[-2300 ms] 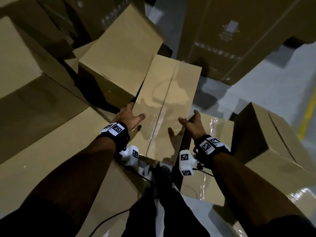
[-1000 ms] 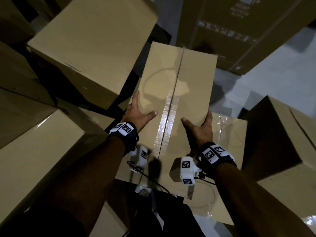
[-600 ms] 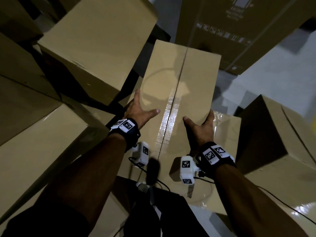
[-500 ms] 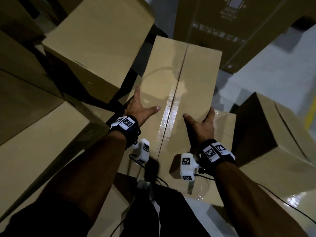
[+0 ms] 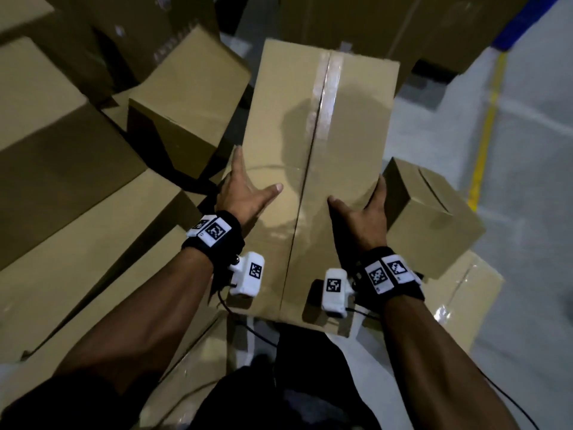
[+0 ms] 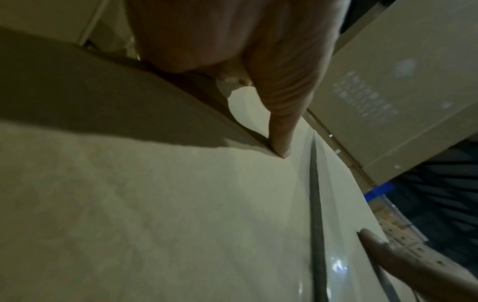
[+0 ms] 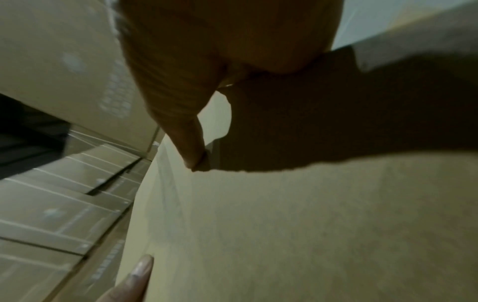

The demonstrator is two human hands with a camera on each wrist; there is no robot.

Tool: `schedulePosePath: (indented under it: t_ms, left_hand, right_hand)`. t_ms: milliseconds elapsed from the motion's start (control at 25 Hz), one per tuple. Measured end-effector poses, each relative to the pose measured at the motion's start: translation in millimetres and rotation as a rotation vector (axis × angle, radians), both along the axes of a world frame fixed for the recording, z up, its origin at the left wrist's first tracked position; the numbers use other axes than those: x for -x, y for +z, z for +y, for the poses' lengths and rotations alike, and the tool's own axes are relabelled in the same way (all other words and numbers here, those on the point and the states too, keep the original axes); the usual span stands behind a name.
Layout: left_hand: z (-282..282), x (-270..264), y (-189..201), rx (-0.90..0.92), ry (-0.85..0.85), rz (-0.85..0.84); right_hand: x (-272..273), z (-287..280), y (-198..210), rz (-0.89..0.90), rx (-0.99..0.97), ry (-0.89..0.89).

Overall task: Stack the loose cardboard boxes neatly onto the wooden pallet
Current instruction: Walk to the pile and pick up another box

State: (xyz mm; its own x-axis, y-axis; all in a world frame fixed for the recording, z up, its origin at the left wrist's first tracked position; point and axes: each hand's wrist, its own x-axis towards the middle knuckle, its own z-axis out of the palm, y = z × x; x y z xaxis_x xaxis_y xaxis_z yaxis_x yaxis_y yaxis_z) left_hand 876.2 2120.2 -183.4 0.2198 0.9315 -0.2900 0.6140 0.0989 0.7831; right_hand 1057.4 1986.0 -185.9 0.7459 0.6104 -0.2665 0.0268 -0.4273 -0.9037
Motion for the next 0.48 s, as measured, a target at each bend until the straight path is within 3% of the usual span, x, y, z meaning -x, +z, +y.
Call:
schedulePosePath:
  t_ms: [280, 480]
  left_hand:
    - [-129.3, 50.3, 91.8, -0.133, 0.061, -0.166]
    - [-208.2, 82.1, 133.2, -0.147, 0.113, -0.189]
  right_hand:
    - [46.5, -125.5, 96.9, -0.111, -0.141, 0.037]
    - [70.4, -188.5, 131.5, -0.128, -0.199, 0.131]
